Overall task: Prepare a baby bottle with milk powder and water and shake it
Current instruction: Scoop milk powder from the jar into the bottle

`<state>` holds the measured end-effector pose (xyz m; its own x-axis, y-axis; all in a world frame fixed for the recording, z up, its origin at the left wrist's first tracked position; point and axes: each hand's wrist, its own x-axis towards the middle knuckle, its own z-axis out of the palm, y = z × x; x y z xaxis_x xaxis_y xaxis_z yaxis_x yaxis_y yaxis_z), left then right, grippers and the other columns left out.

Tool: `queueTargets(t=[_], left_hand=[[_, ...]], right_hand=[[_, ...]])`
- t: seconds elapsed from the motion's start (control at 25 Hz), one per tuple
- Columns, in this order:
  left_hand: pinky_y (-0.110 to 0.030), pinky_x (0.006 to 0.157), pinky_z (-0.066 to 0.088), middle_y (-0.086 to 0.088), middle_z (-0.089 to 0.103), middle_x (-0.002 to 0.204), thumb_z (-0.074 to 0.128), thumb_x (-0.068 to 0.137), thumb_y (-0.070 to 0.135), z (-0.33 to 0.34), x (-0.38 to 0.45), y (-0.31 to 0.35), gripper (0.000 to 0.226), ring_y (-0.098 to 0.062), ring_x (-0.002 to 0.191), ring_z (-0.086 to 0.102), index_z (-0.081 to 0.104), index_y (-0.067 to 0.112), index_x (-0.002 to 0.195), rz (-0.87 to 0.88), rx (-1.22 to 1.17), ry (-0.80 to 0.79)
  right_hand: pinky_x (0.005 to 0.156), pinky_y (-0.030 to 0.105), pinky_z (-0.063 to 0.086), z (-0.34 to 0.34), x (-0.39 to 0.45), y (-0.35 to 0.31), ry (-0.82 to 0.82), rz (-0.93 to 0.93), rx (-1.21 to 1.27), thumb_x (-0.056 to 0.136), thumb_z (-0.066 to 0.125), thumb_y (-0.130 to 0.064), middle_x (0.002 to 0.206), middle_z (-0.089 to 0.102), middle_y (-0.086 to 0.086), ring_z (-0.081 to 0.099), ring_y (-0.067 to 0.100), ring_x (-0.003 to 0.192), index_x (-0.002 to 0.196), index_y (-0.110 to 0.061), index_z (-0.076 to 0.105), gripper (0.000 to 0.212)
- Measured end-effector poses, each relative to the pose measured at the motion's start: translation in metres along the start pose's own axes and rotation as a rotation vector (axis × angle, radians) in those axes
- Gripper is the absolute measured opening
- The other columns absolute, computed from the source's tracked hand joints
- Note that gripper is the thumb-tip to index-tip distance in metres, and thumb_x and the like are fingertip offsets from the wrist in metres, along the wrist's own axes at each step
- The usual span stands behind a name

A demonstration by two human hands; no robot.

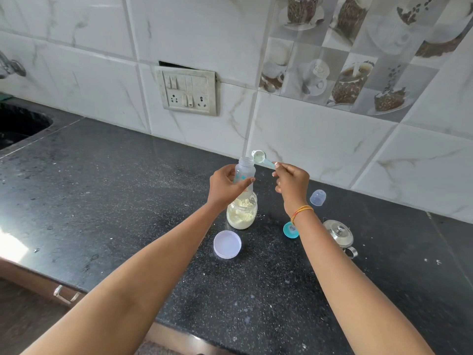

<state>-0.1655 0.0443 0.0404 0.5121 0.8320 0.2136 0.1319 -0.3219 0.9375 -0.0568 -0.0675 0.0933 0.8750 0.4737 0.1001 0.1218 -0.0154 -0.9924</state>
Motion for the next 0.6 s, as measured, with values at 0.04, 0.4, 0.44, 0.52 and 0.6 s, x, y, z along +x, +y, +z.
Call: queueTargets(t=[0.04, 0.4, 0.44, 0.52, 0.6], left_hand=[[-0.036, 0.084, 0.057, 0.006, 0.074, 0.09, 0.083, 0.069, 0.044, -0.003, 0.0, 0.0, 0.039, -0.013, 0.089, 0.069, 0.071, 0.02, 0.097, 0.002, -0.005, 0.014], [-0.036, 0.087, 0.055, 0.006, 0.072, 0.097, 0.078, 0.07, 0.043, -0.031, -0.014, -0.018, 0.042, -0.014, 0.096, 0.066, 0.069, 0.019, 0.104, -0.032, -0.018, 0.096], [-0.036, 0.088, 0.055, 0.005, 0.072, 0.098, 0.078, 0.07, 0.043, -0.033, -0.016, -0.021, 0.044, -0.014, 0.097, 0.066, 0.069, 0.018, 0.105, -0.043, -0.014, 0.098], [-0.038, 0.089, 0.055, 0.006, 0.071, 0.101, 0.08, 0.072, 0.04, -0.036, -0.02, -0.03, 0.043, -0.015, 0.099, 0.066, 0.068, 0.017, 0.107, -0.08, -0.01, 0.096], [-0.039, 0.091, 0.054, 0.006, 0.069, 0.101, 0.081, 0.075, 0.033, -0.039, -0.024, -0.038, 0.039, -0.016, 0.101, 0.064, 0.067, 0.017, 0.108, -0.117, -0.003, 0.081]], right_hand=[[0.041, 0.018, 0.035, 0.0, 0.0, -0.002, 0.0, 0.114, 0.09, 0.092, 0.059, -0.009, 0.066, 0.059, 0.003, 0.04, 0.009, 0.046, 0.098, -0.004, 0.07, 0.014], [0.034, 0.019, 0.029, 0.01, -0.009, 0.032, -0.094, 0.354, -0.195, 0.087, 0.062, -0.008, 0.061, 0.057, 0.006, 0.037, 0.013, 0.044, 0.087, 0.003, 0.071, 0.013], [0.036, 0.02, 0.033, 0.013, -0.01, 0.036, -0.1, 0.336, -0.279, 0.086, 0.063, -0.009, 0.061, 0.06, 0.006, 0.04, 0.014, 0.043, 0.086, 0.002, 0.072, 0.014], [0.045, 0.025, 0.041, 0.019, -0.013, 0.043, -0.117, 0.288, -0.419, 0.085, 0.063, -0.011, 0.065, 0.066, 0.007, 0.047, 0.015, 0.045, 0.084, 0.0, 0.075, 0.016], [0.057, 0.031, 0.049, 0.026, -0.016, 0.047, -0.147, 0.238, -0.522, 0.085, 0.062, -0.012, 0.073, 0.071, 0.013, 0.052, 0.018, 0.051, 0.079, 0.002, 0.074, 0.019]])
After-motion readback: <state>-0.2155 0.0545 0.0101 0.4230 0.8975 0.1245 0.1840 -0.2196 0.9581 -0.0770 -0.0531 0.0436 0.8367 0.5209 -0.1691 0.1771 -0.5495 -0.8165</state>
